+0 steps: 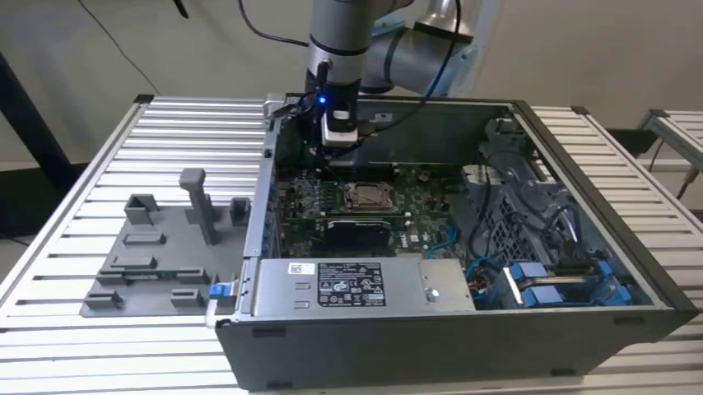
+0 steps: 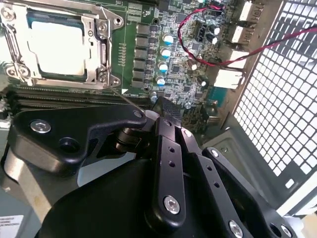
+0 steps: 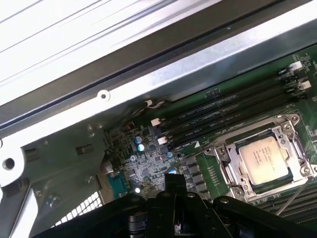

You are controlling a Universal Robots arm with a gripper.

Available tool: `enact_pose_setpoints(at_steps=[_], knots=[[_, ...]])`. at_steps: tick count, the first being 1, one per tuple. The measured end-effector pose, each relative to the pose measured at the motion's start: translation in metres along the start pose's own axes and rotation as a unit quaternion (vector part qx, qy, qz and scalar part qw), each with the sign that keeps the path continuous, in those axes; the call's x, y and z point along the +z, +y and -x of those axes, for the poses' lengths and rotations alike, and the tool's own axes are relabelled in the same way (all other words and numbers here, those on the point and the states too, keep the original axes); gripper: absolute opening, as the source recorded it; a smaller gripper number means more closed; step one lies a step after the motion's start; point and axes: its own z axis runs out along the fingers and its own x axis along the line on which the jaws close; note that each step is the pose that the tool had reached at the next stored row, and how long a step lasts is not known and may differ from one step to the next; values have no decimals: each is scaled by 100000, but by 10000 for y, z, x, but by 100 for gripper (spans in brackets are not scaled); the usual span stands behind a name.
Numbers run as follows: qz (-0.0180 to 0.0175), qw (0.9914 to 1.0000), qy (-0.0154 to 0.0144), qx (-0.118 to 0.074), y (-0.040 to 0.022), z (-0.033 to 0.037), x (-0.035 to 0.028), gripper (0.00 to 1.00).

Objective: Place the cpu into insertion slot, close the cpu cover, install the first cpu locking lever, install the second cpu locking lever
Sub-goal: 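Install the first cpu locking lever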

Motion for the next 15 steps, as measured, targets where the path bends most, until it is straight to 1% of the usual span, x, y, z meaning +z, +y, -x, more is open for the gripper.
enact_pose_setpoints(at_steps=[2,5,8,9,11,15], knots=[[-138,99995,66,-965,-2,-7,0,11],[-255,99983,125,-1846,-7,-29,-27,11],[-350,99965,169,-2602,-11,-65,-120,11],[-374,99959,185,-2829,-13,-73,-126,11],[-423,99945,160,-3289,6,-91,-115,11],[-505,99886,-43,-4757,42,-113,-78,11]])
